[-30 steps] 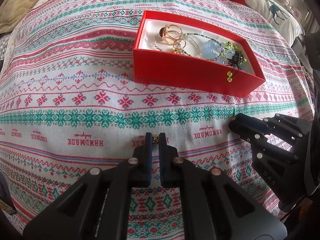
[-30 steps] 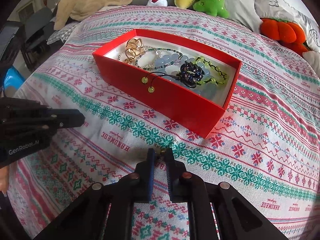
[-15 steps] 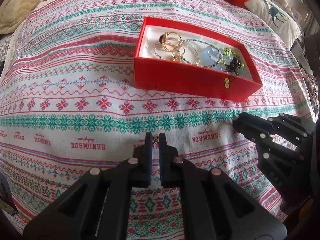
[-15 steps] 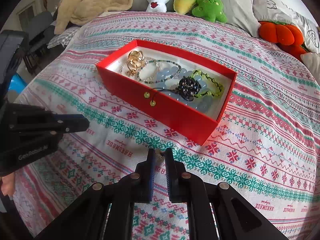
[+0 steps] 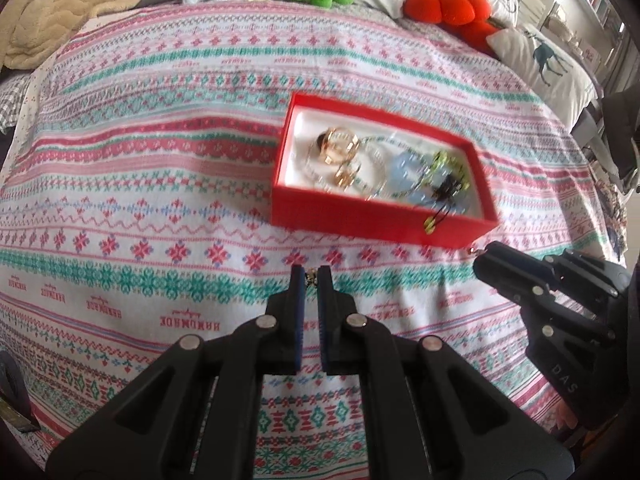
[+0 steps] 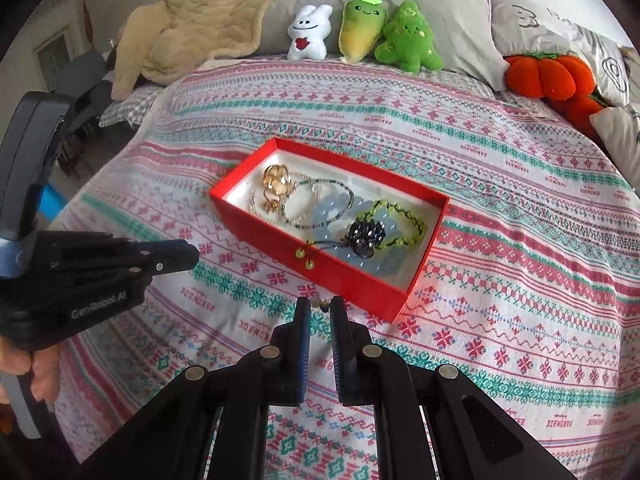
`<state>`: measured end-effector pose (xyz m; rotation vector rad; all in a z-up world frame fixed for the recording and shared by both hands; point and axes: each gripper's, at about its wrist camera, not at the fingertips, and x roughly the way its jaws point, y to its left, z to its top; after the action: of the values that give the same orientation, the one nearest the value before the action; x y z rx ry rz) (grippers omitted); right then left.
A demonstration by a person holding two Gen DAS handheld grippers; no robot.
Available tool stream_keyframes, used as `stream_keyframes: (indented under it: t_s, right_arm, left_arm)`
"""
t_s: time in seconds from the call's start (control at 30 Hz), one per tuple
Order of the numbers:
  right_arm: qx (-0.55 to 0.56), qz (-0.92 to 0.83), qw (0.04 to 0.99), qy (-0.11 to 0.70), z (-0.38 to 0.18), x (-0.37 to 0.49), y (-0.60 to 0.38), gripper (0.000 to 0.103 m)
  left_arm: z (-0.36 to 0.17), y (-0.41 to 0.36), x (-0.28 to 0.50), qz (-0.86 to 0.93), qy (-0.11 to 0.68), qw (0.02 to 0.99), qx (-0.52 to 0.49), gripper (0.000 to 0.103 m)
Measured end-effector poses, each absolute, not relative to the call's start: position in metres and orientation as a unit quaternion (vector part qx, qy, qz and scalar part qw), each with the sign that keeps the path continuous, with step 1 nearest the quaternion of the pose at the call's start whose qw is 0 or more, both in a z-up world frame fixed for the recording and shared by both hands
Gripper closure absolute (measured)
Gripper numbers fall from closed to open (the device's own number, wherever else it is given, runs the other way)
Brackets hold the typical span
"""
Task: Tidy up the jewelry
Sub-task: 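Carry both held gold earrings over the red box, then open both grippers to drop the earrings into the red box and withdraw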
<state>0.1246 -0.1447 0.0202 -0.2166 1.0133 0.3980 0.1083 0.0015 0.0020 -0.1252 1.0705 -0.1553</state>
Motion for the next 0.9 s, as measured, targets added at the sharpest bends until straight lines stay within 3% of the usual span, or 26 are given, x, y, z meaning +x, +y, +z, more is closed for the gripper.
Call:
stream_keyframes:
  t_s: [0.5, 0.9]
  right_arm:
    - [-0.071, 0.172, 0.873, 0.450, 0.058, 0.146, -0.163, 0.093]
    - [-0.074, 0.151, 0.870, 0.464, 0.043, 0.171, -0.173, 0.093]
  left_arm:
    - [0.034, -0.016, 0.138, -0.115, 0.466, 0.876, -0.043, 0.096]
    - [0.010, -0.037, 0.164, -0.107, 0.468, 0.877, -0.017, 0.096]
